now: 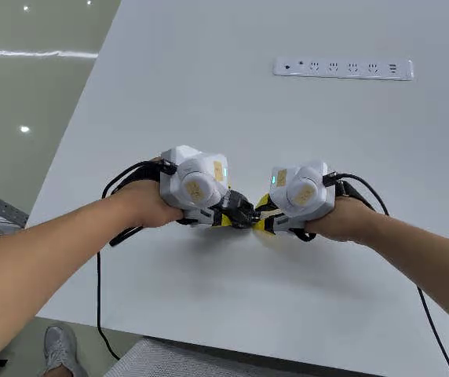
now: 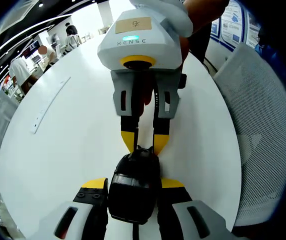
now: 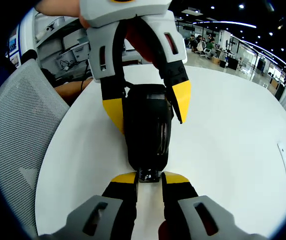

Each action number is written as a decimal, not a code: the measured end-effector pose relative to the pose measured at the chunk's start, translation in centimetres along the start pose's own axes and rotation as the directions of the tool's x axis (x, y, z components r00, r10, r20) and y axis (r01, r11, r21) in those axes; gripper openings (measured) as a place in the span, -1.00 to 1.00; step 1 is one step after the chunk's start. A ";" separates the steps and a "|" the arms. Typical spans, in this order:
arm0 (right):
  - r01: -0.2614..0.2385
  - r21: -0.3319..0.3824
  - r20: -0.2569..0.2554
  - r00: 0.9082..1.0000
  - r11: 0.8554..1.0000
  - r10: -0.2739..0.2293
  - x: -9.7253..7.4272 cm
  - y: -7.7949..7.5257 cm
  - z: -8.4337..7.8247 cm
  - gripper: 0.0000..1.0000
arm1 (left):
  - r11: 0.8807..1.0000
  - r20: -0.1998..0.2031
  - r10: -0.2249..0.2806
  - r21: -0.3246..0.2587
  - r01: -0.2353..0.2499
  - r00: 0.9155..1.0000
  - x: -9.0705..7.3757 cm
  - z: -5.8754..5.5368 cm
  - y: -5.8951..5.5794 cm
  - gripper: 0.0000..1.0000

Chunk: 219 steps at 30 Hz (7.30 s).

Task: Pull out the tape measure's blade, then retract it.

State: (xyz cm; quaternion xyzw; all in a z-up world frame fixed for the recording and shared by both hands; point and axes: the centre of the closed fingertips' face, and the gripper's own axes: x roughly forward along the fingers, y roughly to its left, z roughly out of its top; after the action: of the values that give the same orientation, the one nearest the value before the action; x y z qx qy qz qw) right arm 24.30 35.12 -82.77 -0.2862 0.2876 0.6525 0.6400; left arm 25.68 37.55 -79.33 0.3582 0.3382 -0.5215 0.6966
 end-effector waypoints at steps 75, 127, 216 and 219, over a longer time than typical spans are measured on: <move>0.019 0.003 -0.010 1.000 1.000 -0.019 -4.1 0.0 -4.3 -0.79 | 0.998 -0.038 -0.028 0.051 0.030 0.999 0.1 0.2 -0.2 -0.38; 0.050 0.066 -0.058 0.997 0.997 -0.046 -11.6 0.8 -10.7 -0.79 | 0.999 -0.045 -0.026 0.044 0.028 0.999 0.0 0.4 -0.3 -0.38; 0.080 0.043 -0.151 0.986 0.996 -0.072 -15.8 0.6 -16.2 -0.73 | 0.999 -0.042 -0.001 0.041 0.003 0.999 0.3 0.3 0.0 -0.33; 0.090 0.034 -0.156 0.984 0.995 -0.084 -15.8 0.4 -16.0 -0.69 | 0.999 -0.047 0.015 0.031 -0.014 0.999 0.4 0.1 0.1 -0.33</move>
State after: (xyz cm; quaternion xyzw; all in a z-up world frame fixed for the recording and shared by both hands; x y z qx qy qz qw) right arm 24.22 12.63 -81.81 -0.3352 0.3368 0.5938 0.6494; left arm 25.85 37.23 -79.61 0.3837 0.3441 -0.5129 0.6865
